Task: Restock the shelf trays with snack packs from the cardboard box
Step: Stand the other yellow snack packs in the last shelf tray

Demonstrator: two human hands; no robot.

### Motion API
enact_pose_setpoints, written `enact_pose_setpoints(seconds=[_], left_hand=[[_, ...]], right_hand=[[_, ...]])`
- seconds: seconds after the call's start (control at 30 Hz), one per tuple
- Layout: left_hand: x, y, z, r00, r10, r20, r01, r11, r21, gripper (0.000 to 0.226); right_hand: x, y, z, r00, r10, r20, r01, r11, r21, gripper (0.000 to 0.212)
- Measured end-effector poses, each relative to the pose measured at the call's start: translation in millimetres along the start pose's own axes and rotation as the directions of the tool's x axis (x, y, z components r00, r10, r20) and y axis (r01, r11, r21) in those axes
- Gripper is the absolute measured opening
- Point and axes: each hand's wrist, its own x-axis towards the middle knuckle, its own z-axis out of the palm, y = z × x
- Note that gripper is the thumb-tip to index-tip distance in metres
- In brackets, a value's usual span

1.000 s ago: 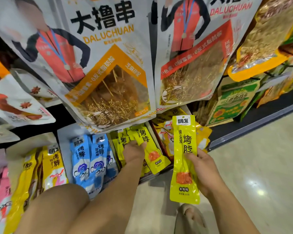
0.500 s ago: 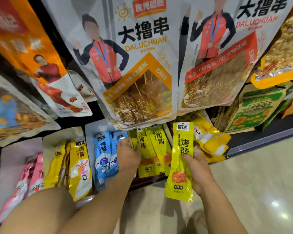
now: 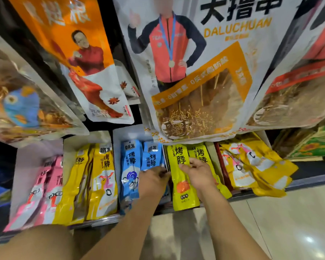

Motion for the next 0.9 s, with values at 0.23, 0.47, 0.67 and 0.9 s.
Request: enact_pose_setpoints(seconds=[0.23,0.47,0.67,0.9], left_hand=[[3.3,-5.6,-0.5,1.000,0.006,0.020,-0.004,0.996,-0.084,0.019],[-10.5,4.2,-17.3,0.989,-0.064,0.132,0.081,0.988,-0.128,0.028],[-39.4,8.8,-48.1,0.990,-0.016,0.142,-0.005,0.989,0.146,0.047],[-103.4,0.7,-114.4,0.992,0.123,0.011,-0.118,0.918,0.380,0.051]], right_hand=[[9.8,-1.4,14.6,0.997,-0.073,0.019,0.075,0.950,-0.303,0.063],[-5.5,-8.3,1.0,0.991,-0.112,0.079,0.136,0.893,-0.428,0.072],[-51.2,-24.5,-8.0,0.961,-0.250,0.119,0.256,0.635,-0.729,0.066],[-142.2,-47.7,5.5,0.908,-0.323,0.267,0.347,0.220,-0.912,0.056]])
